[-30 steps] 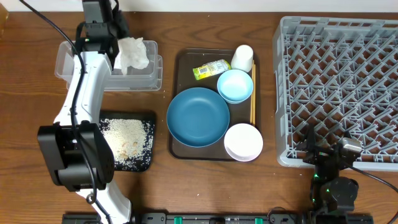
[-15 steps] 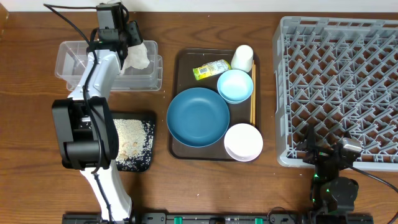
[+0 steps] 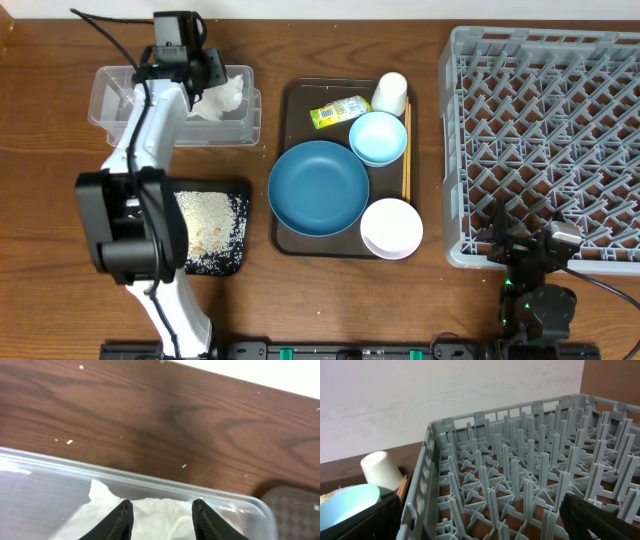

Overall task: Sort waste into correct bins and load items into the dishwasher rack
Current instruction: 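Carry the tissue left and drop it into the clear bin, then reach back and grasp the yellow snack wrapper with the left gripper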

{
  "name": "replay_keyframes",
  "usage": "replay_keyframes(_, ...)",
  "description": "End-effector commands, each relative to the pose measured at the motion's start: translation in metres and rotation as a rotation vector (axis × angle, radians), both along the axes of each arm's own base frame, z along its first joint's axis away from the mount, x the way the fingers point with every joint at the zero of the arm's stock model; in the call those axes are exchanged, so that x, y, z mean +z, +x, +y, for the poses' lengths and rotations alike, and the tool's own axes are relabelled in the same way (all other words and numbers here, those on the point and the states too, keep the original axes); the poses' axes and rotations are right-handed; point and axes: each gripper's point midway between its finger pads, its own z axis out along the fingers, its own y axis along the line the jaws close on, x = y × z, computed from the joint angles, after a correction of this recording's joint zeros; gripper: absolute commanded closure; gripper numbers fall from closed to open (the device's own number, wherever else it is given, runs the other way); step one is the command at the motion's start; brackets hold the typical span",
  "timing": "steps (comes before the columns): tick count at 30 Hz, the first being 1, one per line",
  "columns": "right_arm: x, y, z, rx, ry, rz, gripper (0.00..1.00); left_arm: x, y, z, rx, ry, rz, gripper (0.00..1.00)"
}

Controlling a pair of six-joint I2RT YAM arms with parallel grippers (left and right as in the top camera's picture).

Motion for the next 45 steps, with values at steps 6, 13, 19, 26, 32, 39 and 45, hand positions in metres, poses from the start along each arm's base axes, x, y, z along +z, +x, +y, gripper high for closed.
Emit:
replay_keyframes(6,0.0,0.0,0.003,0.011,-0.007,-0.001,0.01,0.048,-0.036,-0.002,0.003,-0.005,0.017,0.59)
replay_keyframes(13,0.0,0.0,0.003,0.011,-0.007,-0.001,0.01,0.027,-0.07,-0.012,-0.025,-0.049,0.179,0.6)
replay_keyframes(19,0.0,0.0,0.003,0.011,-0.007,-0.001,0.01,0.039,-0.07,-0.07,-0.266,-0.252,0.138,0.59)
replay_keyframes(26,0.0,0.0,0.003,0.011,-0.007,-0.001,0.01,0.045,-0.074,-0.143,-0.533,-0.25,0.088,0.54)
replay_keyframes(32,0.0,0.0,0.003,0.011,-0.007,-0.001,0.01,0.014,-0.061,-0.19,-0.612,-0.117,0.075,0.48)
replay_keyframes(39,0.0,0.0,0.003,0.011,-0.007,-0.001,0.01,-0.038,-0.043,-0.218,-0.656,0.036,0.072,0.43)
replay_keyframes(45,0.0,0.0,0.003,0.011,-0.007,-0.001,0.01,-0.07,-0.033,-0.22,-0.664,0.097,0.081,0.41)
